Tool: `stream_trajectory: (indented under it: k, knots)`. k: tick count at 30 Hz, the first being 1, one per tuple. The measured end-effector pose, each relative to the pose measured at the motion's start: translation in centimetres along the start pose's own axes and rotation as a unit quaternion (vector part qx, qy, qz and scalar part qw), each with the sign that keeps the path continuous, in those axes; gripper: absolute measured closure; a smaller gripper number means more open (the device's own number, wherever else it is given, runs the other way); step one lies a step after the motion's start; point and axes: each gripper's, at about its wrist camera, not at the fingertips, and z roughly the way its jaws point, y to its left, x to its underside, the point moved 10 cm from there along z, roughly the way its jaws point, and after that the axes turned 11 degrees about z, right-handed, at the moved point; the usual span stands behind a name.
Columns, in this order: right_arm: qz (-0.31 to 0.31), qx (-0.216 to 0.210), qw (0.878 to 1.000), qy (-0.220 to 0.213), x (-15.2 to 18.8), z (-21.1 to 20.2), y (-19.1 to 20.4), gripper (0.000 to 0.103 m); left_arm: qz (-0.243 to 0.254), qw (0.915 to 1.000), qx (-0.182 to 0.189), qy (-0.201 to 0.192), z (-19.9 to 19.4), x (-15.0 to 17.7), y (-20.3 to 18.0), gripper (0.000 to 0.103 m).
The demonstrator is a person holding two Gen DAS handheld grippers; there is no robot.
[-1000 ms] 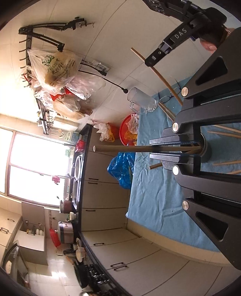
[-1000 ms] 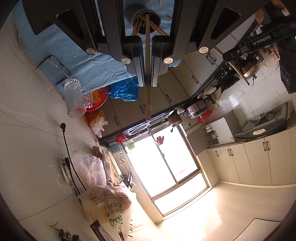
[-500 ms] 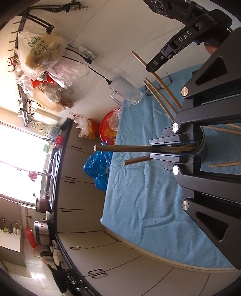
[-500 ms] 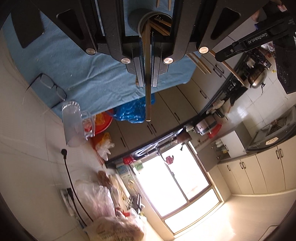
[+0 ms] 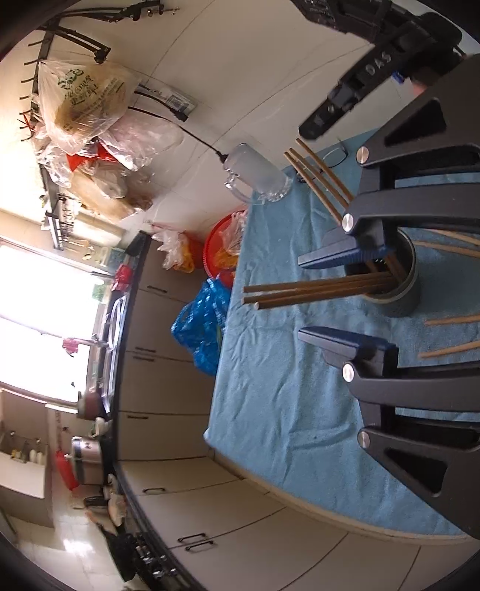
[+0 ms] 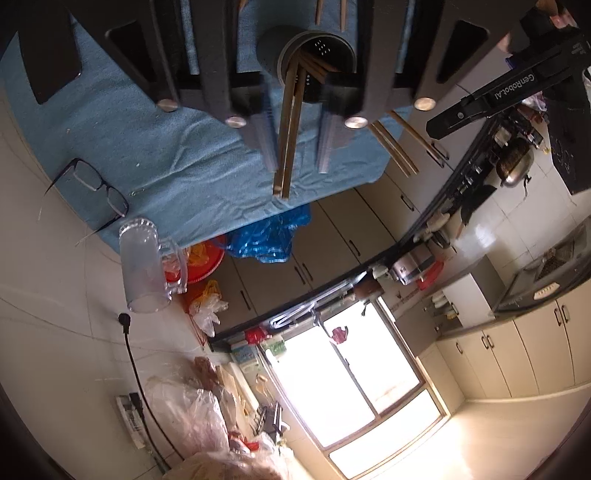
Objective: Organize utensils
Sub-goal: 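Move both open tools back over the remaining chopsticks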
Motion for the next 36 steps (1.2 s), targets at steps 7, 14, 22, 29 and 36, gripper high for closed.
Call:
stream_trajectory:
  k: [7,14,22,29,36]
  knots:
    - [0.002,0.005,0.999,-0.032,-0.7,-3.3,-0.9,0.060,-0.009,0.9999,-0.002,-0.012,-2.6,1.0,0.7,0.064]
    - [0.006,0.024,1.000,-0.013,2.2,-5.1,-3.2,0.049,-0.012,0.9999,-0.002,0.007,-3.7,4.9,1.2,0.060]
    - [0.011,0.064,0.998,0.028,7.2,-5.6,-7.3,0.036,-0.018,0.9982,-0.014,0.056,-3.2,12.3,2.3,0.054]
    - [0.024,0.091,0.992,0.078,12.4,-5.3,-10.8,0.035,-0.028,0.9930,-0.039,0.108,-1.6,19.9,4.4,0.054]
    - [0.023,0.115,0.988,0.104,16.1,-4.3,-12.5,0.037,-0.038,0.9894,-0.047,0.132,-0.8,24.0,5.3,0.054]
